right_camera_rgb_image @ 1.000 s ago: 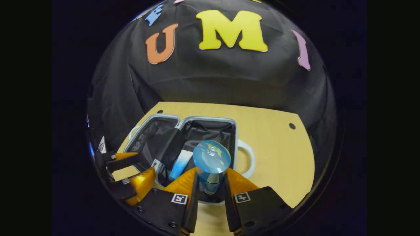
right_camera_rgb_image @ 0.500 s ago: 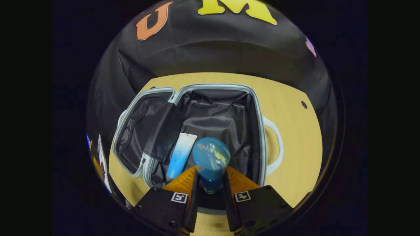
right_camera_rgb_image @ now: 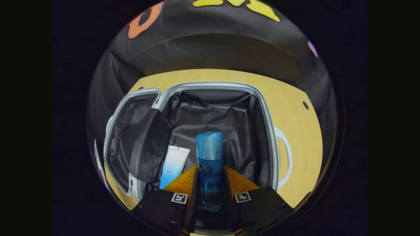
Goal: First open the suitcase, pack the skin care products into it, and then close the suitcase.
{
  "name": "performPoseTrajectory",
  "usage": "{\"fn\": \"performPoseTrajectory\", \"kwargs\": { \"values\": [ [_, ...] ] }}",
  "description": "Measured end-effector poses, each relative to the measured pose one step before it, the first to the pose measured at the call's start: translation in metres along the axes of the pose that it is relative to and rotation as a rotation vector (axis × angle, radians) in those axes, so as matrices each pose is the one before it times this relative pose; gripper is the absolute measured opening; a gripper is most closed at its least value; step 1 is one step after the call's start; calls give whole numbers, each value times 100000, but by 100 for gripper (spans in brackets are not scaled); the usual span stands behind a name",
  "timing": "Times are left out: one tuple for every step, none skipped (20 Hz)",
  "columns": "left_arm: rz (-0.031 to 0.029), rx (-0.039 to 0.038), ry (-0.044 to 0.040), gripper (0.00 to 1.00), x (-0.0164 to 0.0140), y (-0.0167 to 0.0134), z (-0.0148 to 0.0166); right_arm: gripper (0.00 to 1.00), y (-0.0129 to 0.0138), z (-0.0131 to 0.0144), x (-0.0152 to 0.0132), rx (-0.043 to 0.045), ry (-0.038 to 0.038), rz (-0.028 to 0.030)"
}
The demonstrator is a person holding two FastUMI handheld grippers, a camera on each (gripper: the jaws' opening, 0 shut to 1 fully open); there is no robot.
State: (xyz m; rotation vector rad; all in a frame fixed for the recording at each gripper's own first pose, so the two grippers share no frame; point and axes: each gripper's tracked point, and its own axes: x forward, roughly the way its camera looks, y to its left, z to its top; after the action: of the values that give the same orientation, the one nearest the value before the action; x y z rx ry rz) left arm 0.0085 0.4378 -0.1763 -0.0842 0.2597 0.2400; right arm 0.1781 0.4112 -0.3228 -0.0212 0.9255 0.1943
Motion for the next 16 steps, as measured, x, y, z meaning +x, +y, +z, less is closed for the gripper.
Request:
{"fn": "performPoseTrajectory", "kwargs": {
  "values": [
    [1466,-834,-719,88,529,1114,115,35,-55,-211,290,1210,1109,-785],
    [967,-661,-221,88,363,1048,-41,35,-15,-191,205,1191,811,-459],
    [306,-1067,-469,88,440,705,-53,35,-13,-279,205,733,919,-560],
    [-88,-935,-166,88,498,493,-193,36,-169,-232,85,355,685,-493],
    [484,-551,-451,88,448,595,-295,37,-195,109,-59,152,-140,-692],
    [47,-614,-7,88,894,780,-48,40,11,145,-156,-29,-521,322],
    [439,-725,839,88,790,515,-424,42,35,172,-225,-88,-859,145],
    [807,-1227,953,88,903,706,-452,49,-114,467,-613,115,-1371,393],
    [482,-1963,1575,88,762,555,-426,57,120,565,-863,761,-2522,1844],
    [75,-2478,1590,88,871,453,-580,60,305,681,-1041,468,-2942,2154],
    [-134,-2510,1265,88,833,474,-456,63,163,918,-1259,-106,-3794,2246],
    [48,-2260,1091,88,806,479,-511,67,78,992,-1488,-517,-4605,1755],
    [-150,-2482,1102,88,887,383,-546,75,-347,1068,-1559,-1389,-4790,-20],
    [-911,-2254,2164,88,1048,139,-718,82,-619,1211,-1683,-1500,-4788,-846],
    [842,-1923,2092,90,839,526,-728,82,-691,1262,-1889,-1256,-4594,-1035],
    [51,-2293,2681,92,918,430,-981,80,-624,1297,-1885,-492,-4875,-927]
  ]
}}
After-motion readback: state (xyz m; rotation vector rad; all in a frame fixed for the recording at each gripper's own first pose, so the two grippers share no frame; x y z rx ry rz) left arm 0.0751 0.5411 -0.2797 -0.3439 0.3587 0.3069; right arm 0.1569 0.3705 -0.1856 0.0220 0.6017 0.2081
